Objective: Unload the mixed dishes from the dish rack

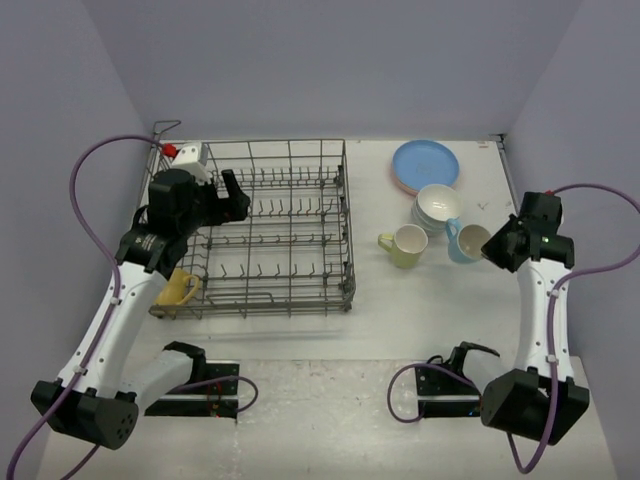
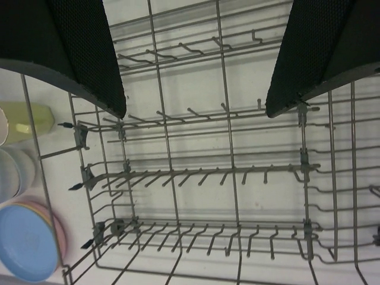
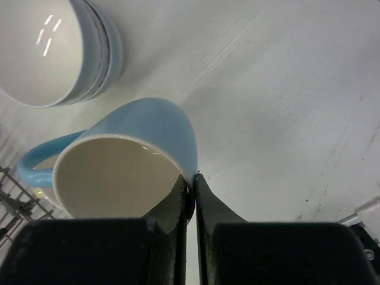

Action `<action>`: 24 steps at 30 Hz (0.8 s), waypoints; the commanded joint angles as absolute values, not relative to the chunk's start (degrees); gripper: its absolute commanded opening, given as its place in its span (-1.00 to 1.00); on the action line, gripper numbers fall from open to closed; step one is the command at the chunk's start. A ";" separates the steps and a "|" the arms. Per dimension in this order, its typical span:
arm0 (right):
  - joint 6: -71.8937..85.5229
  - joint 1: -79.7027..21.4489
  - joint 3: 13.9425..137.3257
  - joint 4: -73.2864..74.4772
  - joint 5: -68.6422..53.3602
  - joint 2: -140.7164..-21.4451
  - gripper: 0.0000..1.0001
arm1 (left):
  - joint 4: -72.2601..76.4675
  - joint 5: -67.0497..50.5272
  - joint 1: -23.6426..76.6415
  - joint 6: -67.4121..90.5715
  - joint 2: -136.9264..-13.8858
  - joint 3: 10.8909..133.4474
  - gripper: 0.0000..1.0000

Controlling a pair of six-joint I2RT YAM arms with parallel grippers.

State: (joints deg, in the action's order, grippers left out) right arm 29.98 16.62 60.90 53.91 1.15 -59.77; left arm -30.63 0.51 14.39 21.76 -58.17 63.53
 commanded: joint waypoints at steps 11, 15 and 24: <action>33.40 16.96 55.99 44.56 3.78 -67.84 -0.85 | -53.34 9.22 14.50 27.51 -62.93 66.88 1.00; 33.93 16.35 55.20 44.47 4.75 -69.87 -0.72 | -57.38 11.42 14.50 28.38 -64.25 66.71 1.00; 34.01 15.91 54.76 44.30 4.22 -70.67 -0.49 | -66.53 15.47 14.50 29.18 -67.06 64.69 1.00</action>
State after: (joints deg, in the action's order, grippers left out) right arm 32.99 16.45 54.83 46.57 3.55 -70.63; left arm -61.91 12.84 14.39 27.70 -66.98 64.62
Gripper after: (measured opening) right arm 0.253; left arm 0.999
